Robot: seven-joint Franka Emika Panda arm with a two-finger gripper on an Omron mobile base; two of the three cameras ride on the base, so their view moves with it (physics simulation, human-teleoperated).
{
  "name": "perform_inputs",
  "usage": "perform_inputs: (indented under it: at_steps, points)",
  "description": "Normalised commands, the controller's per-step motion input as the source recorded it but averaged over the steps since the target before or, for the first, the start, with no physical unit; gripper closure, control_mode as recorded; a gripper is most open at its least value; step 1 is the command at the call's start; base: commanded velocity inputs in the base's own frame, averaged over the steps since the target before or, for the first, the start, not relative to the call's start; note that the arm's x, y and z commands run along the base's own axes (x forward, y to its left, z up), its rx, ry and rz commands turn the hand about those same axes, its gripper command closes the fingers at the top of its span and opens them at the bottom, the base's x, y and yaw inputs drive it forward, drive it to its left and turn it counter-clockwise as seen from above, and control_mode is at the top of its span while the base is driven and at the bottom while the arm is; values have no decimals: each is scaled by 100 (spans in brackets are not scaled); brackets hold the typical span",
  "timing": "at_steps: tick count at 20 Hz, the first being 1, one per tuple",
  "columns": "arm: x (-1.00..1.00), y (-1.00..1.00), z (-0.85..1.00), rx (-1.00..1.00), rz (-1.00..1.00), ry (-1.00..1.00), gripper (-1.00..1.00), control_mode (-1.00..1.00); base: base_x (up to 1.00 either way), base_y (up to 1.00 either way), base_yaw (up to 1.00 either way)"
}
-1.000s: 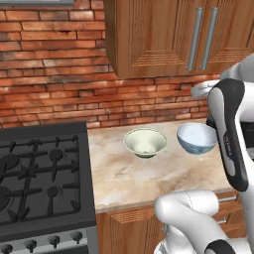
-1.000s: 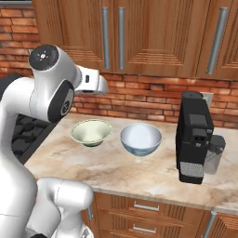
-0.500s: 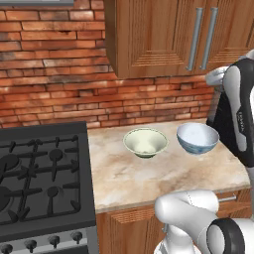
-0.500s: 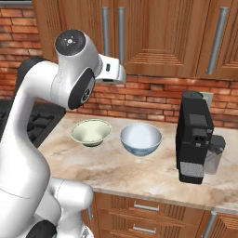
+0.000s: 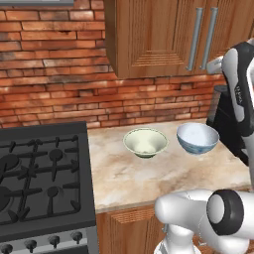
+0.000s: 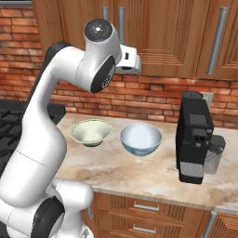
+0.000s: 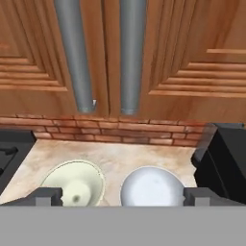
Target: Open the cabinet. Pick the bowls from the counter and place them in the cabinet. Then close the cabinet.
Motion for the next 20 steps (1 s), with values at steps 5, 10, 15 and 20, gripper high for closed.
perform_inputs:
  at_steps: [5,10,15,20]
  points:
    - [75,-15,7,-1,4,0,-100,-100,0,0,0]
    - [64,-11,7,-5,7,-4,-100,-100,0,0,0]
    - [58,-10,0,-1,8,-10,-100,-100,0,0,0]
    - [51,0,0,-9,3,-10,-100,-100,0,0,0]
